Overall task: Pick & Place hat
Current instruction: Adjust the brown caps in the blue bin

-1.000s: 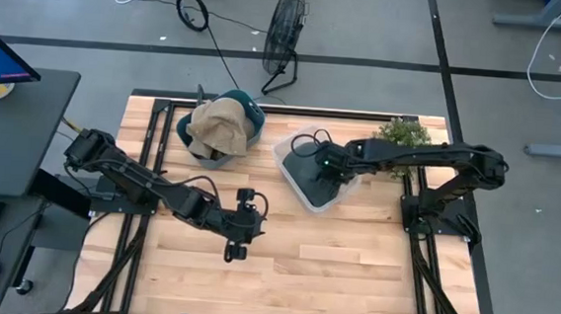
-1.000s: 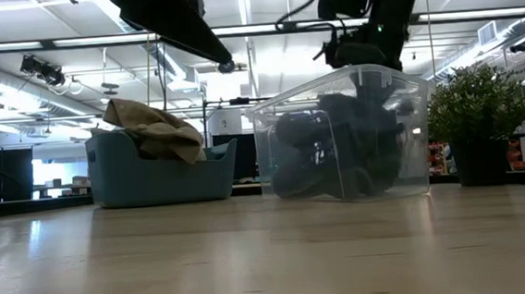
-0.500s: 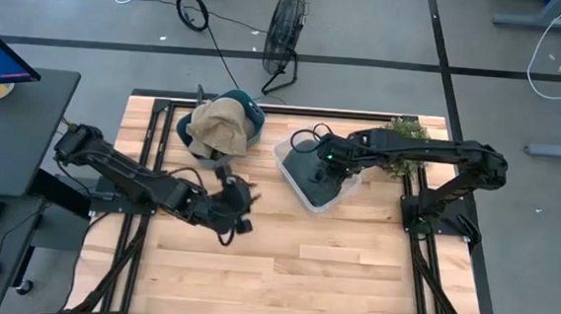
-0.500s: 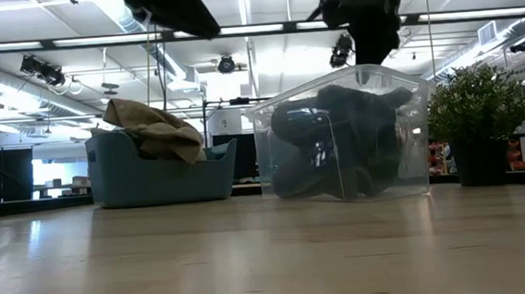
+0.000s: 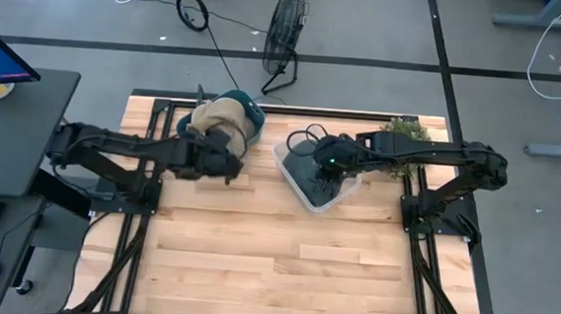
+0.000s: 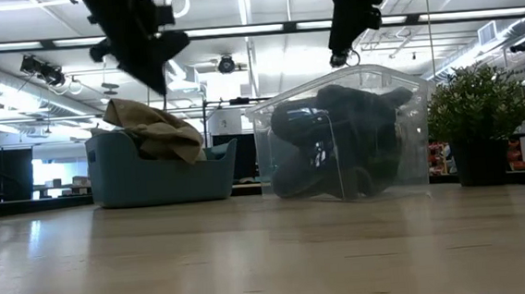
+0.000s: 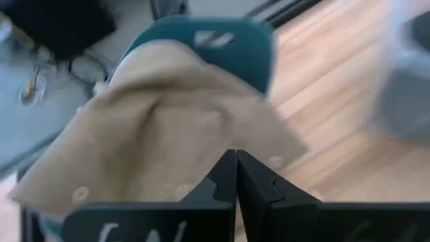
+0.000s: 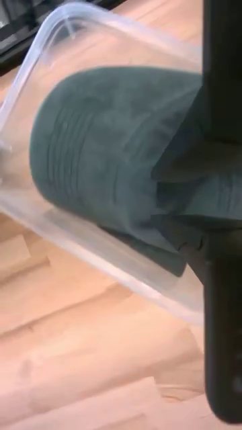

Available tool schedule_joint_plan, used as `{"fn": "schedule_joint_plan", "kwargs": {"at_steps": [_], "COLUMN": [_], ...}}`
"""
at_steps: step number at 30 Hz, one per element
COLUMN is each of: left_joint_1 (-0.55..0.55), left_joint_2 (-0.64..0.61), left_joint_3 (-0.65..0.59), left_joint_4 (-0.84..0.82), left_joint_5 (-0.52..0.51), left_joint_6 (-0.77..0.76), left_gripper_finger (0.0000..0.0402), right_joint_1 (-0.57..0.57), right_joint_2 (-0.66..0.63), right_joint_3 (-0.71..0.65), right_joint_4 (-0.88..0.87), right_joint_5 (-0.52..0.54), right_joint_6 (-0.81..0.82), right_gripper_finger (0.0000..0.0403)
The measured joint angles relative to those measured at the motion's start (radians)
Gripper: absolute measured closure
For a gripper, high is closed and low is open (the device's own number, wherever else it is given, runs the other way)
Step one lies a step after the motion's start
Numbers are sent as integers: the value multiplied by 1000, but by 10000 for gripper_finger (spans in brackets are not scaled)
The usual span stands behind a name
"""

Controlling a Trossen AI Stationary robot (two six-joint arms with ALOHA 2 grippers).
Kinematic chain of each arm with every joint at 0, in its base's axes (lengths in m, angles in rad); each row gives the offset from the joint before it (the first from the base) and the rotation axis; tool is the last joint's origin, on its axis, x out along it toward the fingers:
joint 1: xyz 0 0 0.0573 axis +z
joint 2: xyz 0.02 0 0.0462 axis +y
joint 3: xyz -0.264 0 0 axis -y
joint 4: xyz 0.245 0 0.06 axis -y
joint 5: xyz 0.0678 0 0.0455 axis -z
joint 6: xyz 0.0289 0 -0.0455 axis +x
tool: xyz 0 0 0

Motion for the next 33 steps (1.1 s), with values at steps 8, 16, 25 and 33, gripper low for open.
{"fn": "schedule_joint_plan", "kwargs": {"at_steps": [8, 16, 25, 33], "left_joint_1": [169, 343, 441, 482], "left_joint_2": [-1, -1, -1, 0], "left_joint_3": [1, 1, 1, -39], "left_joint_4": [14, 42, 157, 120], "left_joint_5": [38, 142, 166, 269], "left_joint_6": [160, 299, 530, 487], "left_gripper_finger": [370, 265, 158, 151], "right_joint_1": [25, 25, 25, 25], "right_joint_2": [0, 0, 0, 0], "right_joint_3": [0, 0, 0, 0], "right_joint_4": [0, 0, 0, 0], "right_joint_5": [0, 0, 0, 0], "right_joint_6": [-24, -54, -55, -77], "right_gripper_finger": [321, 321, 321, 321]}}
